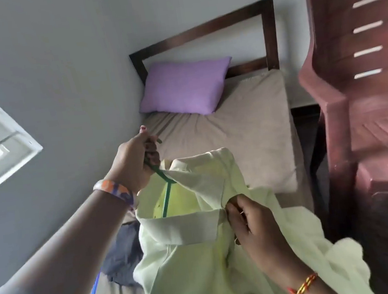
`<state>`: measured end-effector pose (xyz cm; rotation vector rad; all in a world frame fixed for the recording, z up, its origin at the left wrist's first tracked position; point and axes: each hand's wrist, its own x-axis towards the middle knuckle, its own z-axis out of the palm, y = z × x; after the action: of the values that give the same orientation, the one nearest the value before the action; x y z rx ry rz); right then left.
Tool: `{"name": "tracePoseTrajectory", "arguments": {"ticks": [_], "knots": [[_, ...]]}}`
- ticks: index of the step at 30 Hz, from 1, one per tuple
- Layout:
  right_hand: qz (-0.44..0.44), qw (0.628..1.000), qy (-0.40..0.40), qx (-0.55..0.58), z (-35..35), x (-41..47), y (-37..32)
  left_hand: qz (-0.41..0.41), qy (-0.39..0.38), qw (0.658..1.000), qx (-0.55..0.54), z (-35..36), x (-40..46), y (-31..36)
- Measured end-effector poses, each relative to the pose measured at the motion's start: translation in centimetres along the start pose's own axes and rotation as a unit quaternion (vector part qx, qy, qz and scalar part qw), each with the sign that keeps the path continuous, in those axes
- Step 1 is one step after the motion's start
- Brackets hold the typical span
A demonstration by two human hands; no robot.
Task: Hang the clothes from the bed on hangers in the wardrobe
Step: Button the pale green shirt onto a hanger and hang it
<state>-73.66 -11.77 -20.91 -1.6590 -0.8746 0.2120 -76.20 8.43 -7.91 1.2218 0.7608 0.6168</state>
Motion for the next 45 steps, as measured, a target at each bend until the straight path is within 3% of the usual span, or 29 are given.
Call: {"name": "tracePoseTrajectory", "arguments": {"ticks": [3,7,10,13,18,22,26,30,33,38,42,45], "knots": [[-0.025,0.997,-0.067,-0.011,-6.4,2.3,-5.8,0.064,-0.016,0.998,0.024,5.3,-3.5,7.0],[-0.070,0.997,0.010,-0.011,-15.4,7.8,-15.0,0.131,-0.060,0.987,0.078,10.8,-9.4,16.0],[-0.117,0.984,0.013,-0.134,-20.0,12.2,-22.1,0.190,-0.090,0.972,0.108,13.9,-13.3,22.0],[-0.180,0.960,0.027,-0.214,-22.8,15.6,-27.8,0.247,-0.070,0.961,0.101,14.8,-15.6,27.4],[-0.175,0.963,0.091,-0.185,-27.9,20.7,-33.9,0.306,-0.023,0.950,0.062,12.9,-17.3,32.7],[-0.155,0.958,0.131,-0.201,-27.5,23.2,-35.8,0.366,0.017,0.927,0.086,11.6,-18.9,35.2],[-0.079,0.936,0.182,-0.289,-27.6,24.4,-36.1,0.398,0.093,0.910,0.073,9.2,-19.1,38.1],[-0.051,0.907,0.109,-0.403,-24.5,23.7,-36.0,0.427,0.061,0.896,0.105,9.0,-18.9,39.6],[-0.099,0.888,0.060,-0.445,-22.5,22.6,-37.1,0.437,0.043,0.891,0.111,8.1,-18.9,40.2],[-0.114,0.913,-0.132,-0.369,-18.6,21.2,-39.3,0.446,0.063,0.884,0.126,6.4,-18.8,39.3],[-0.219,0.926,-0.164,-0.259,-15.2,19.1,-41.4,0.448,0.073,0.881,0.134,5.5,-19.7,38.0],[-0.321,0.921,-0.127,-0.182,-12.6,16.4,-43.3,0.464,0.096,0.873,0.118,4.2,-21.5,38.3]]}}
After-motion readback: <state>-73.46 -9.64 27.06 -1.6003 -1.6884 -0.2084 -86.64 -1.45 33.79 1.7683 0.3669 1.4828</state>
